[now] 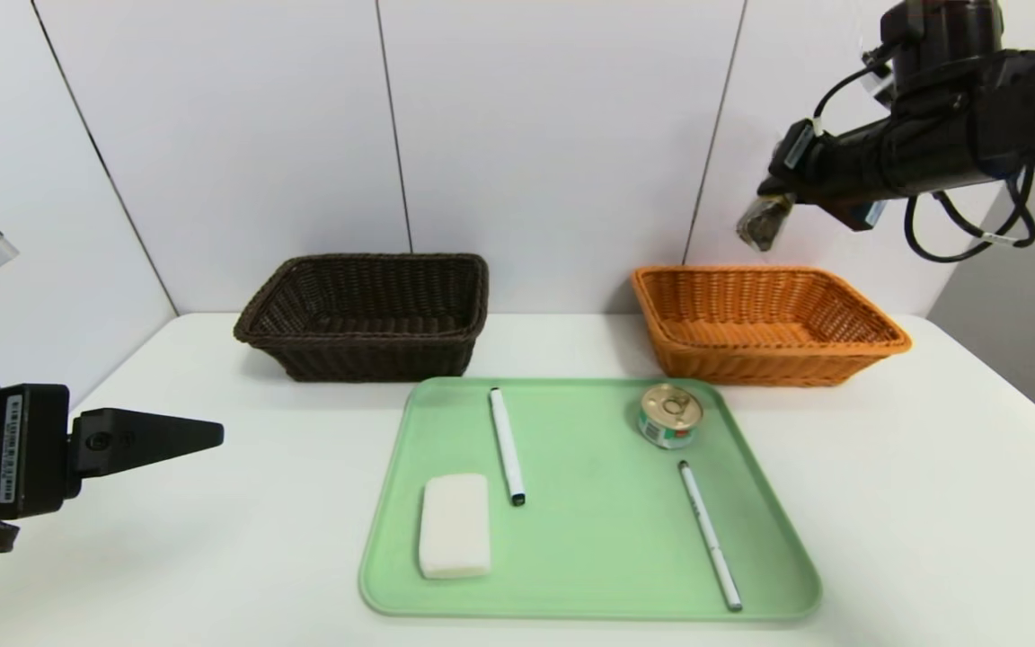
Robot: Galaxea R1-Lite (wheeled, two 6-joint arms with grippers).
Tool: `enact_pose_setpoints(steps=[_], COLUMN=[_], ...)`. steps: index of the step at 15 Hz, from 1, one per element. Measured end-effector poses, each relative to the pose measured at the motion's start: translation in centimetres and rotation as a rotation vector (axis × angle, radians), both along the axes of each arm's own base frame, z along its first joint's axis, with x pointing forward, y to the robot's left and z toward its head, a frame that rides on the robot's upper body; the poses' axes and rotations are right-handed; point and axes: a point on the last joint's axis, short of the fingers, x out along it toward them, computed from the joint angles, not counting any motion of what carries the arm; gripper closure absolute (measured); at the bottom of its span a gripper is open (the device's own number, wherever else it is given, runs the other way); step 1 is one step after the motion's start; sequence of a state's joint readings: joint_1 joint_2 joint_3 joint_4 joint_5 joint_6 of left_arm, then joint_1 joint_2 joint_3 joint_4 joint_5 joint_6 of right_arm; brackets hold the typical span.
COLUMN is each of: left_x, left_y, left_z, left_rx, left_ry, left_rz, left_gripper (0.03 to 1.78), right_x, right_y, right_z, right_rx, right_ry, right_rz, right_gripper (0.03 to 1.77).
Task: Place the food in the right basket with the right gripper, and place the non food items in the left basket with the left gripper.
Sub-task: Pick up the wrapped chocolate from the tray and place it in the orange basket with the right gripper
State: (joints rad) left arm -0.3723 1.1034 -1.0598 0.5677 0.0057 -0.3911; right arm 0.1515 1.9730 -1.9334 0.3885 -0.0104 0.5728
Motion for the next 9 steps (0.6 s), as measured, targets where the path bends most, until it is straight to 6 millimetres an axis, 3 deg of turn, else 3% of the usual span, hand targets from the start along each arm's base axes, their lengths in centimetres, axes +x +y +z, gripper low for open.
enact_pose_setpoints(steps=[3, 6, 9], left_x=[0.1, 0.3, 0.4], left_y=[0.0, -0.1, -0.2], left_z=[0.0, -0.1, -0.2], left_rx=[0.000, 0.003, 0.004], left_ry=[-0.001, 0.005, 0.014], left_rz=[-0.001, -0.001, -0.001], left_gripper=[0.12, 0.12, 0.12], right_x=[3.7, 6.1, 7.3], right_y=[-1.5, -2.0, -2.0], right_z=[-4.2, -8.0, -9.8], right_rx=[-0.028, -0.041, -0.041], right_ry=[0.056, 0.131, 0.152], right_rz=[-0.040, -0.054, -0.058], right_gripper=[1.62, 1.17, 0.82])
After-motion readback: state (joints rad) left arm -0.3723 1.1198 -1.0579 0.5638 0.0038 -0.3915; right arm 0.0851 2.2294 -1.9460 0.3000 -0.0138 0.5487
